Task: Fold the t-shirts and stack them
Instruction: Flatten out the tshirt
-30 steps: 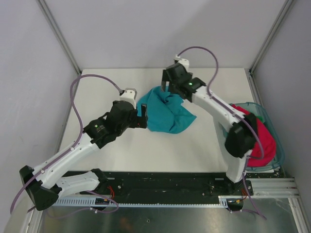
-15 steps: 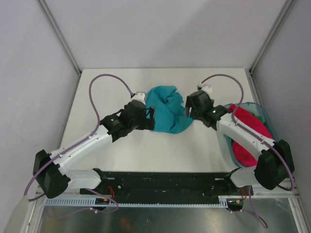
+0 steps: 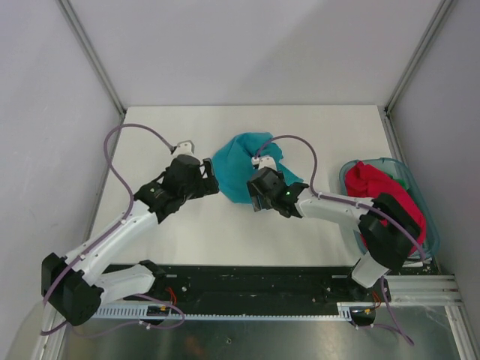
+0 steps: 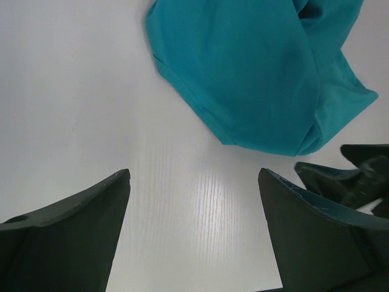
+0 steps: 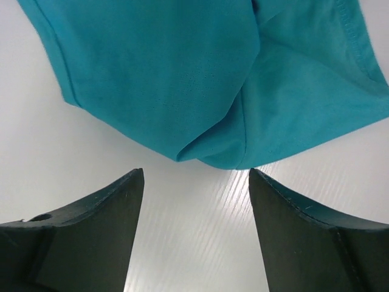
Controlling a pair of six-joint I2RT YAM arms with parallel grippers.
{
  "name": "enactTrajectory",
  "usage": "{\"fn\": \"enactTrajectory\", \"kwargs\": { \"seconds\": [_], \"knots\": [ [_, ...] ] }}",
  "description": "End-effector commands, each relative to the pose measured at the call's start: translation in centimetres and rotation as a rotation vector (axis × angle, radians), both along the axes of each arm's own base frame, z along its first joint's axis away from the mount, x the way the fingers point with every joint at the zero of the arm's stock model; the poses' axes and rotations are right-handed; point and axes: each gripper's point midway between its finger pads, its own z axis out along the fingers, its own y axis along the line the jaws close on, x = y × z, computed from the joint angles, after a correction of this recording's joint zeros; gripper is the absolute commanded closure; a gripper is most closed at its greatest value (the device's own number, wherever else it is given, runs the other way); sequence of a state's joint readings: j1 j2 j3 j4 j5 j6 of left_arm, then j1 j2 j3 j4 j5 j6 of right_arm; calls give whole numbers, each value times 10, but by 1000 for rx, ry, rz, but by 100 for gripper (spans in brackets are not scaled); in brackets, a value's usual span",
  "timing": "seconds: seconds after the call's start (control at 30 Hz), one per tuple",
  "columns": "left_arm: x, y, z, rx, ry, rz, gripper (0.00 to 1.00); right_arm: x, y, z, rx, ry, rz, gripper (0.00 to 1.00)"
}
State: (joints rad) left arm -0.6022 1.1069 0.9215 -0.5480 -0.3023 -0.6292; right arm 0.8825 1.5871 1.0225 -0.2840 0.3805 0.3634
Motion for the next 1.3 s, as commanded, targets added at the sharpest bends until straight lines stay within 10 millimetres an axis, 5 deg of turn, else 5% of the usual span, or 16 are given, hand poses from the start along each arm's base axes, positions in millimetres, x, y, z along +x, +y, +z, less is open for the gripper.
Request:
{"fn": "enactTrajectory", "kwargs": {
  "seconds": [0.0, 0.5, 0.57, 0.7, 0.83, 1.1, 1.27],
  "knots": [
    [0, 5, 10, -38, -40, 25, 9, 12, 14, -9, -24, -32, 56, 26],
    [-5, 8, 0, -26, -24, 14, 10, 37, 24, -45, -145, -41, 52, 30],
    [-6, 8, -1, -24, -23, 15, 10, 40, 27, -43, -139, -47, 44, 41],
    [-7, 11, -5, -20, -18, 25, 11, 54, 34, -27, -122, -64, 15, 89],
    [-8, 12, -9, -20, -11, 35, 12, 69, 42, 10, -82, -87, -20, 99],
    [-6, 4, -14, -59, -5, 31, 14, 94, 47, 152, 87, -202, -124, 100],
    [-1, -5, -14, -100, -19, 18, 16, 106, 40, 222, 204, -264, -189, 100]
  ]
}}
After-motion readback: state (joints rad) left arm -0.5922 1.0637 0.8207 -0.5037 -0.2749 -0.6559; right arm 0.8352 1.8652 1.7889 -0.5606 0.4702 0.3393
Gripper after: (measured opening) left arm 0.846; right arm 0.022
